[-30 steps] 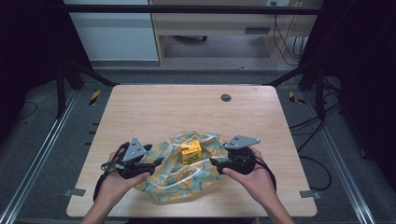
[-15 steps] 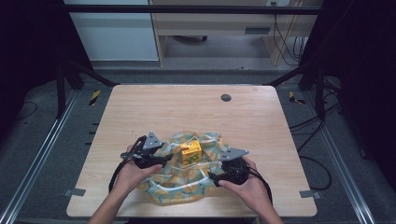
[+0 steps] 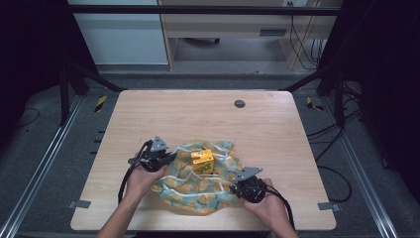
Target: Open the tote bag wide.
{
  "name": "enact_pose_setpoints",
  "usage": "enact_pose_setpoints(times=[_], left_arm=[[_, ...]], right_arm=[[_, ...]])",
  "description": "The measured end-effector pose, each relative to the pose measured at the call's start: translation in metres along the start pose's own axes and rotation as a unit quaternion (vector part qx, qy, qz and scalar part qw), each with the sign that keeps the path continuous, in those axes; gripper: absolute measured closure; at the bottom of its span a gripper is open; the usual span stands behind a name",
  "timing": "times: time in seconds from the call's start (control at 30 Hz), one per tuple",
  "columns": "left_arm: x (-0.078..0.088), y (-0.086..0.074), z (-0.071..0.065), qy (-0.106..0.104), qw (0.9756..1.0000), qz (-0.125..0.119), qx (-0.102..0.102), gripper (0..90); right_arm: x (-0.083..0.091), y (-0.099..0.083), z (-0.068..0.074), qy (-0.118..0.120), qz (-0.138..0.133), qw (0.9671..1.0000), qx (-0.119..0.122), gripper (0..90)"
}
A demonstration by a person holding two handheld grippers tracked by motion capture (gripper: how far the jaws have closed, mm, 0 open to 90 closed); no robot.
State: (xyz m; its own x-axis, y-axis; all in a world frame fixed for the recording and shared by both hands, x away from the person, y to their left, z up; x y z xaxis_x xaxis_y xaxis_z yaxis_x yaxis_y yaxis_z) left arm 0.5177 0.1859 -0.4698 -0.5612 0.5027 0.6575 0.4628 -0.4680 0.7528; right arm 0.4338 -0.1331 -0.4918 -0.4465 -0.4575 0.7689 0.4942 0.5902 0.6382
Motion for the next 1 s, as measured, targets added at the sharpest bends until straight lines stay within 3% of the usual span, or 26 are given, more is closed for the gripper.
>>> enact_pose_setpoints(times=[0.2, 0.43, 1.0], left_arm=[[-0.007, -0.001, 0.006, 0.028, 0.9996, -0.004, 0.004, 88.2], [-0.016, -0.004, 0.012, 0.027, 0.9994, -0.001, 0.019, 88.7], [-0.025, -0.006, 0.021, 0.021, 0.9992, 0.014, 0.033, 88.6]], right_arm=[[-0.002, -0.001, -0.001, 0.0, 0.008, 0.9999, 0.009, 89.3], [-0.001, -0.006, -0.009, -0.012, 0.004, 0.9999, 0.0, 89.3], [-0.001, -0.011, -0.015, -0.003, -0.001, 1.0, 0.0, 89.6]])
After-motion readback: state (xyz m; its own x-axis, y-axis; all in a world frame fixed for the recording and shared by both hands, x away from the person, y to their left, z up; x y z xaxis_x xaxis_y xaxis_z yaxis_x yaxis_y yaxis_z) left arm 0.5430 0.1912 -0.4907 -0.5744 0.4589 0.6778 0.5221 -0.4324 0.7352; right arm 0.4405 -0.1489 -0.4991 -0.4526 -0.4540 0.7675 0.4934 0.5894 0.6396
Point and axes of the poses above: each handheld gripper's, and its own axes: x roughly backward along the jaws, y roughly out of its top, z roughly to its left, the point moved 1 cm from there along -x, roughly forward along the jaws, and after that the axes turned 1 degree about -y, right-handed, at the moved point
